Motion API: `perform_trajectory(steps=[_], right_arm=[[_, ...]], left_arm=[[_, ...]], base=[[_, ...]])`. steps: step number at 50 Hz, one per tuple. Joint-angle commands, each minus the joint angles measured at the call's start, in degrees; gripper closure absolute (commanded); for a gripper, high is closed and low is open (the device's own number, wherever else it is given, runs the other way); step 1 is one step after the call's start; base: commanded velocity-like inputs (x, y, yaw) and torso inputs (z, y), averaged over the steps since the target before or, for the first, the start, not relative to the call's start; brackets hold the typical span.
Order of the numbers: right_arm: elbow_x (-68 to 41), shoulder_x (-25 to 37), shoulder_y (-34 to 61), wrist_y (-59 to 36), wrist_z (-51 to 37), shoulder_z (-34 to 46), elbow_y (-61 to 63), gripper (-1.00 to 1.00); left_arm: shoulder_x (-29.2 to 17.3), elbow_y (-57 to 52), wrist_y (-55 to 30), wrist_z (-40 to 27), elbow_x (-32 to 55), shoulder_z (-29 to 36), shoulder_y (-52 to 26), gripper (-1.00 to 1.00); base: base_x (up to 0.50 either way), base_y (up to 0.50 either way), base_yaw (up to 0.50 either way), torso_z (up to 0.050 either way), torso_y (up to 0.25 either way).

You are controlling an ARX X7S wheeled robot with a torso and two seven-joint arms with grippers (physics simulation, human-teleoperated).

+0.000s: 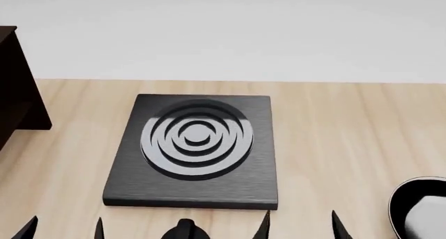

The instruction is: Put the frying pan on the cabinet shelf.

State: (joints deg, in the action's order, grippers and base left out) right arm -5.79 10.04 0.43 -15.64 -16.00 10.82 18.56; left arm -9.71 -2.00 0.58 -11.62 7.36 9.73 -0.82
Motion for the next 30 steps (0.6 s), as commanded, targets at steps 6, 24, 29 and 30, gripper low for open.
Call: perform_trajectory(steps=[6,24,29,30], right_arm=[[-3.6,2.7,3.9,-24.1,-2.2,-3.2,18.8,-1.0],[-10.3,4.6,6.9,-44.1,-4.9,-18.4,31.3,-1.0],[-11.4,6.8,6.1,-49.9,-4.6,-21.6,32.8,-1.0],[-11.4,6.8,5.9,-50.1,-4.7,-22.4,32.8,-1.0]], left_arm=[[-0.6,0.1,0.0,-0.4,0.4,0.7,0.1,-1.0],[-0.9,1.2,0.2,-0.6,1.1,1.2,-0.3,-1.0],[-1.1,1.2,0.0,-0.7,1.1,1.5,-0.4,-1.0],[-1.1,1.0,-0.2,-0.8,1.1,1.5,-0.3,-1.0]], base=[[0.0,0.0,0.0,0.0,0.0],[0.0,0.0,0.0,0.0,0.0],[0.0,0.0,0.0,0.0,0.0],[0.0,0.0,0.0,0.0,0.0]])
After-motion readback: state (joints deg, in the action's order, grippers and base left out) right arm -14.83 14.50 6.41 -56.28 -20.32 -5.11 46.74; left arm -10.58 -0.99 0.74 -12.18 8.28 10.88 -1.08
